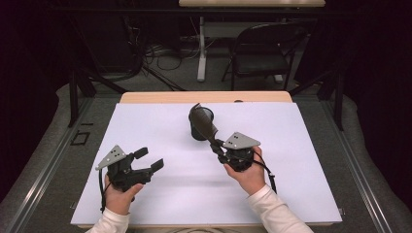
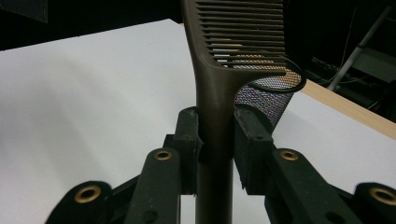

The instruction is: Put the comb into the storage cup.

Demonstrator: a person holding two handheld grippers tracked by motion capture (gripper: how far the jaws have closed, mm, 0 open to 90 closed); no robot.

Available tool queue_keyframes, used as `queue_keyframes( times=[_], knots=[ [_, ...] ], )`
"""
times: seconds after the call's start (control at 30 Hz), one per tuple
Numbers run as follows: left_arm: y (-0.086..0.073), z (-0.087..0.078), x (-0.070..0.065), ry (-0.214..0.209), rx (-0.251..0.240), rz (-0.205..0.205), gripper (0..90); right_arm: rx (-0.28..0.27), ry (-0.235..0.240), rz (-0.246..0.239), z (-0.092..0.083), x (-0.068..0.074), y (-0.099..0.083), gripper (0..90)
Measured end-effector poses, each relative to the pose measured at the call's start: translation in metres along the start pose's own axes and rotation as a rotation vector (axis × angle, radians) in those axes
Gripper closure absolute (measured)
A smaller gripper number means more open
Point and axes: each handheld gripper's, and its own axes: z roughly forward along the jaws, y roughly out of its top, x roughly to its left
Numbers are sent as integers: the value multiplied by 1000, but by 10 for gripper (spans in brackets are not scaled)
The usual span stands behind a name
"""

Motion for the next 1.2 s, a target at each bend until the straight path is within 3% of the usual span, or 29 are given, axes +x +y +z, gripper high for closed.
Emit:
queue_keyframes(
  times=[0.33, 0.63, 0.77, 0.93, 1.2],
  knots=[
    [20, 4, 0, 24, -19, -28, 168, -12, -6, -9, 0, 2, -1, 728],
    [32, 13, 0, -3, 3, -84, 224, -15, -3, -10, 0, 3, -1, 728],
    [34, 18, -4, 4, 17, -81, 277, -20, -4, -9, 0, 4, -1, 728],
    [37, 24, -8, -1, 35, -77, 279, -26, -6, -9, -1, 4, -1, 728],
    [42, 31, -16, -15, 21, -102, 339, -27, -2, -14, 0, 7, -1, 728]
  ],
)
